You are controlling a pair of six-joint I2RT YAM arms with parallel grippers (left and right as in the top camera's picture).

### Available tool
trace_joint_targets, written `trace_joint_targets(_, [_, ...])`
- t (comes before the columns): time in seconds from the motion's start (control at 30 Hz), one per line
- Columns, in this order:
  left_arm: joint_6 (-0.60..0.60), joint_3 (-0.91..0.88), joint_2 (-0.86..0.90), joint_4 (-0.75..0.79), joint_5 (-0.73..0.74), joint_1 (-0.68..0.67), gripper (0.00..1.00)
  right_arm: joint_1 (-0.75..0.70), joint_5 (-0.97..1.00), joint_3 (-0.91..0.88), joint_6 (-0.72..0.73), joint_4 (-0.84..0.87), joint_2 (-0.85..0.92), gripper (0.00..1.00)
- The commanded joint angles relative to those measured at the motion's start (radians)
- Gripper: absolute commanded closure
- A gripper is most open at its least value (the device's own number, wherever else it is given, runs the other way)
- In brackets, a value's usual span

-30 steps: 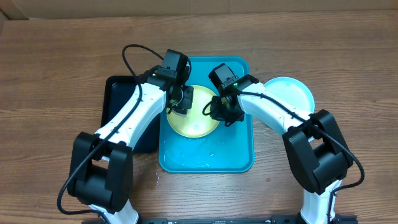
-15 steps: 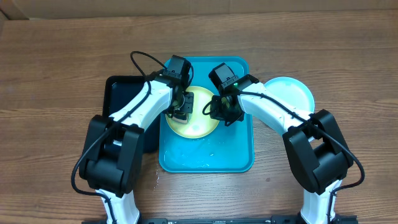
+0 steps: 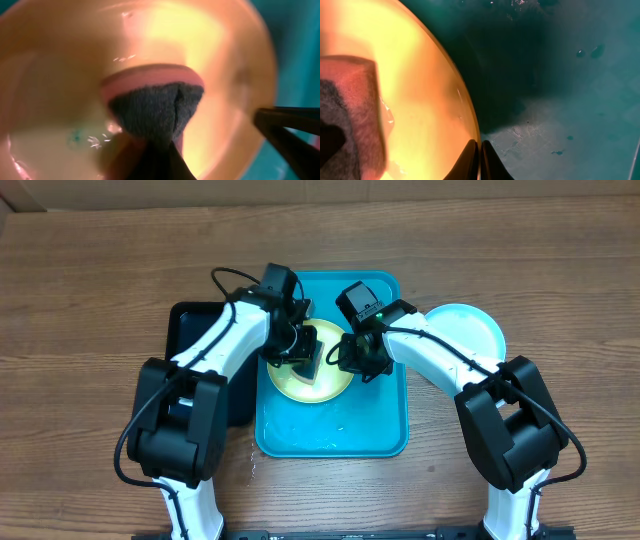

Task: Clean dirty plates on tray and stack at the side
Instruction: 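Move the sponge onto the yellow plate and start scrubbing, then scrub the yellow plate surface with the sponge in the left gripper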

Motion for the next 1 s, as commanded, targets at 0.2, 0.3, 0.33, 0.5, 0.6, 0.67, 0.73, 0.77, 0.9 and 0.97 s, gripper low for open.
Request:
trace_joint_targets(0.2, [0.030,0.075,-0.163,-0.022,0.034,0.035,0.96,0.003,0.005,-0.001,-0.004,0.008,0.003,0.96])
trace_joint_targets(0.3, [0.030,0.056,-0.154,-0.043,-0.108,0.028,0.96,0.003,0.005,-0.001,-0.004,0.009,0.003,0.96])
trace_joint_targets(0.33, [0.025,0.041,-0.151,-0.037,-0.146,0.025,0.96,0.003,0.005,-0.001,-0.004,0.009,0.003,0.96])
trace_joint_targets(0.5, [-0.004,-0.030,-0.125,0.012,-0.231,0.019,0.96,0.003,0.005,-0.001,-0.004,0.009,0.003,0.96])
trace_joint_targets(0.6, [-0.004,-0.063,-0.103,0.045,-0.240,0.019,0.96,0.003,0.005,-0.001,-0.004,0.009,0.003,0.96])
trace_joint_targets(0.67, [-0.004,-0.073,-0.086,0.066,-0.246,0.019,0.96,0.003,0.005,-0.001,-0.004,0.009,0.003,0.96])
trace_joint_targets(0.73, [-0.005,-0.077,-0.066,0.079,-0.245,0.019,0.96,0.003,0.005,-0.001,-0.004,0.009,0.003,0.96])
trace_joint_targets(0.77, [-0.011,-0.077,-0.051,0.082,-0.245,0.019,0.96,0.003,0.005,-0.001,-0.004,0.009,0.003,0.96])
trace_joint_targets(0.9, [-0.015,-0.077,0.010,0.080,-0.237,0.019,0.96,0.003,0.005,-0.001,-0.004,0.009,0.003,0.96])
trace_joint_targets(0.97, [-0.014,-0.077,0.043,0.077,-0.198,0.019,0.96,0.003,0.005,-0.001,-0.004,0.009,0.003,0.96])
